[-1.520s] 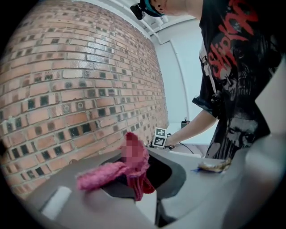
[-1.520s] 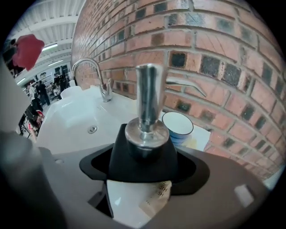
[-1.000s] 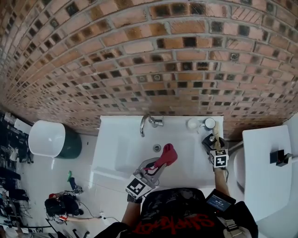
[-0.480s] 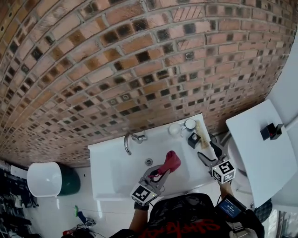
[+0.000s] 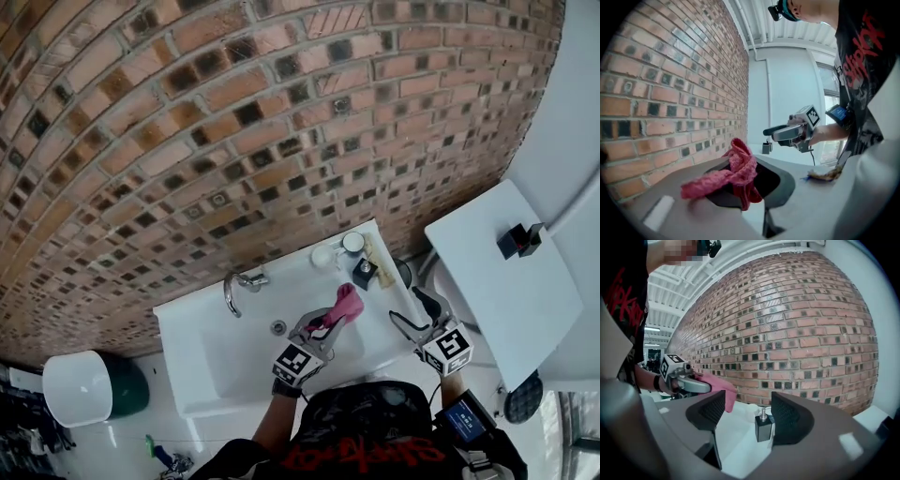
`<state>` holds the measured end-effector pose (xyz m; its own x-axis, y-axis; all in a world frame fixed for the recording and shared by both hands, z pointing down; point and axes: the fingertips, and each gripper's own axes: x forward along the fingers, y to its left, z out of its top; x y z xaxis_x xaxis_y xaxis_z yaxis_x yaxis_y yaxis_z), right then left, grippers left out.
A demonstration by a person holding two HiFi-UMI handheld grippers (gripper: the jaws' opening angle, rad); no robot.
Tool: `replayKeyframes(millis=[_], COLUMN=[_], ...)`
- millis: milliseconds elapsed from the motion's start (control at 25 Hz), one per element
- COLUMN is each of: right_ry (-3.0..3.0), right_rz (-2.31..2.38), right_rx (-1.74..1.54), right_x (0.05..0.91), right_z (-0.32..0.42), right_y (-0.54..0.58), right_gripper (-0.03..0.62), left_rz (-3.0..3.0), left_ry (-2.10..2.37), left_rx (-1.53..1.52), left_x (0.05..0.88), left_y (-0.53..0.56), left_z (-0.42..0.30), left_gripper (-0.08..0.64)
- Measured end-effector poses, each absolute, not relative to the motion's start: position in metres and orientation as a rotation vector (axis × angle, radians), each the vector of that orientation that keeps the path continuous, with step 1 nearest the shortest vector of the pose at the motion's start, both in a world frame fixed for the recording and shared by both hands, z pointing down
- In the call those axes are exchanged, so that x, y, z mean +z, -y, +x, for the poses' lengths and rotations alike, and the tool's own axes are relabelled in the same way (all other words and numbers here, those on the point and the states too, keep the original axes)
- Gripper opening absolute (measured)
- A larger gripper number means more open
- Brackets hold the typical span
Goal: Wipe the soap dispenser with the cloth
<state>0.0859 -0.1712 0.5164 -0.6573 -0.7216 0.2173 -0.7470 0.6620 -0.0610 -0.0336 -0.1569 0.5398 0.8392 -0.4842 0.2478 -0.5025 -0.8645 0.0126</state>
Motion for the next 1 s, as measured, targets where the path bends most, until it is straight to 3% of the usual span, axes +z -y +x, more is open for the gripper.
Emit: replayKeyframes(millis=[160,440,1000], right_ry=[2.619,2.467,2.497], right_rz=[1.307,1.567,1.531], right_rx=[0.211,0.285,0.247], right_x=[0.513,0.511,0.502], right_z=[0.12,0.184,0.162], right_y=[0.154,0.119,0.13], right_gripper=[0.31,0.308,0.308], left_rz=[2.863,2.706,2.35], left_ry=[0.718,0.413,0.698], left_rx=[0.493,0.394,0.301], left_x=[0.593,0.653,0.697], left_y=[0.202,0.246,0.283], left_z=[-0.007,0.047,-0.03], left_gripper=[0.048,0.049,0.048])
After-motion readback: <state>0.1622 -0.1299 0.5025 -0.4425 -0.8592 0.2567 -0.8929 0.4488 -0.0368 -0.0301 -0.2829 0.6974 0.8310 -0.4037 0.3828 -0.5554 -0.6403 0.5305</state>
